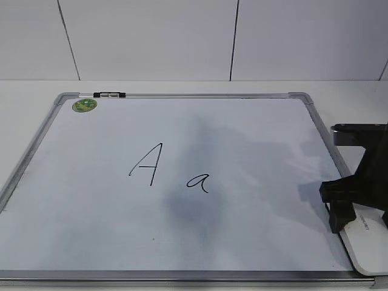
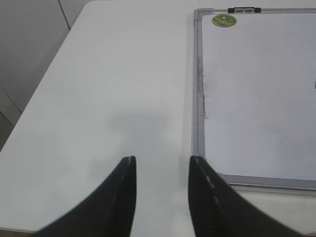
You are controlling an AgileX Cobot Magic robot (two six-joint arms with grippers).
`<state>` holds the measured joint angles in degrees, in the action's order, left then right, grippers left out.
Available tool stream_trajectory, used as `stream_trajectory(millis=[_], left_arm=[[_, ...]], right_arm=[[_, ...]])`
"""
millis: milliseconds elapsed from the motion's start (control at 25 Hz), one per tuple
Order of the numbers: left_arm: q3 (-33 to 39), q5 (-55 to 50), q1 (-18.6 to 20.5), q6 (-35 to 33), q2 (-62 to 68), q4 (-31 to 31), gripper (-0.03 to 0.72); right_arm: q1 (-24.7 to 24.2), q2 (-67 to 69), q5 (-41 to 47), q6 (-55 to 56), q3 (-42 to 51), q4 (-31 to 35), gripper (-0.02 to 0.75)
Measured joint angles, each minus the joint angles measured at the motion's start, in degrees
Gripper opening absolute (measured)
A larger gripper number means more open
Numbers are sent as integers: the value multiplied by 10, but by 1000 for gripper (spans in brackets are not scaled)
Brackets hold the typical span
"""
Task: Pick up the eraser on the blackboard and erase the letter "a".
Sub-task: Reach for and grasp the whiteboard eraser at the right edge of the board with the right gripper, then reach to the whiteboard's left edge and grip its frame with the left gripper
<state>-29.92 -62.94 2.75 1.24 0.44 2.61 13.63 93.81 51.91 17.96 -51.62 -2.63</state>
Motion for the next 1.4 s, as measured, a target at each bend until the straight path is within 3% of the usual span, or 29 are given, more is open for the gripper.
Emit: stream_trajectory(millis=[520, 920, 1400], left_arm=[[0, 0, 0, 0, 0, 0, 258], [0, 0, 0, 0, 0, 0, 258], [0, 0, 0, 0, 0, 0, 258]], right_arm=[[0, 21, -4, 0, -1, -3, 659], [0, 21, -5, 0, -1, -6, 549], [0, 22, 12, 0, -9, -7, 540]])
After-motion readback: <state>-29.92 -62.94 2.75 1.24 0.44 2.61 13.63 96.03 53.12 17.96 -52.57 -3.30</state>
